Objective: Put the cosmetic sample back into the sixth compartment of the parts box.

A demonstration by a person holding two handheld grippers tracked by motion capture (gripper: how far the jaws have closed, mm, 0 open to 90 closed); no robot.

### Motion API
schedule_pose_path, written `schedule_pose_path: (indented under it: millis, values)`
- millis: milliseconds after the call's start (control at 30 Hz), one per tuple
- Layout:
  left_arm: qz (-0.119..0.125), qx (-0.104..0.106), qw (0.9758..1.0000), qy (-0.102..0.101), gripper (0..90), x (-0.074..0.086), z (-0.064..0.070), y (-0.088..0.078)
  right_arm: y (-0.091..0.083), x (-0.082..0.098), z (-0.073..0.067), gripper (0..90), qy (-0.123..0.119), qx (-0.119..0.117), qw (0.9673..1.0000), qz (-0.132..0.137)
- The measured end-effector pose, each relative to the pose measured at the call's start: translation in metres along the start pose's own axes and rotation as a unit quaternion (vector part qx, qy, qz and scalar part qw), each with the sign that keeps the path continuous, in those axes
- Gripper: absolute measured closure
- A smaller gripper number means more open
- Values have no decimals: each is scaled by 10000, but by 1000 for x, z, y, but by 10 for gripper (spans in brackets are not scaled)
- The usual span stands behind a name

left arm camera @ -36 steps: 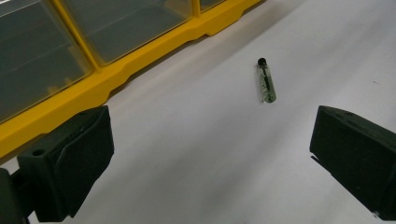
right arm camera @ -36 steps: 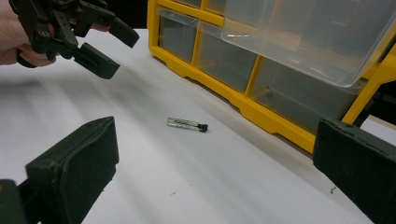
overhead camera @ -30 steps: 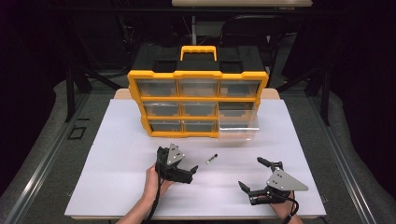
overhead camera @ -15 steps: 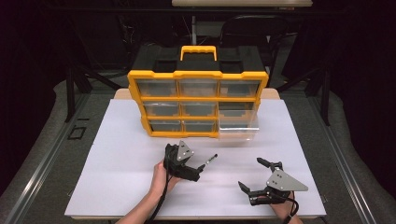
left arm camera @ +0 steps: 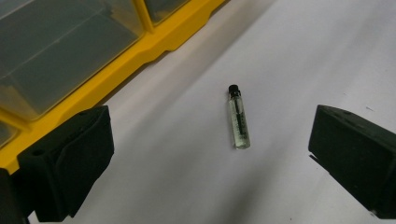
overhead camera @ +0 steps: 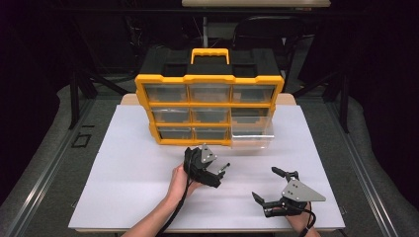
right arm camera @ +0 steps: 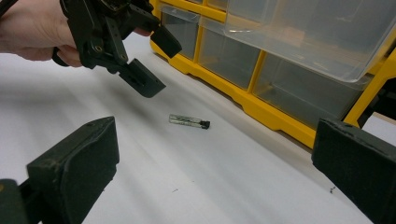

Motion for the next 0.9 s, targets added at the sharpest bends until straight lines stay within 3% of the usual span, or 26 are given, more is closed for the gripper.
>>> schedule_pose_path:
  millis: [267,433,500,533,900]
  values:
    - [-133,26,9999,58,195,-4,6,11,0,0,0,4,4,5,10000,-9]
    - [-215,94,9997,69,363,-7,10,20,1,1,0,4,8,10,10000,-31]
    - [-271,110,9995,73,380,-7,11,22,1,1,0,4,7,9,10000,-32]
    - [-326,129,9993,102,438,-7,13,25,0,1,0,4,3,15,10000,-38]
    - [-561,300,9980,13,676,-4,20,38,0,1,0,5,-3,1,10000,-49]
Point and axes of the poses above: each handheld gripper's, and its own axes: y roughly forward along the jaws, x roughly out of its underside, z roughly to its right, the point moved 4 cm from there along y, roughly forward along the jaws, and after that the axes turned 13 degrees about -x, right-handed, at the moved point
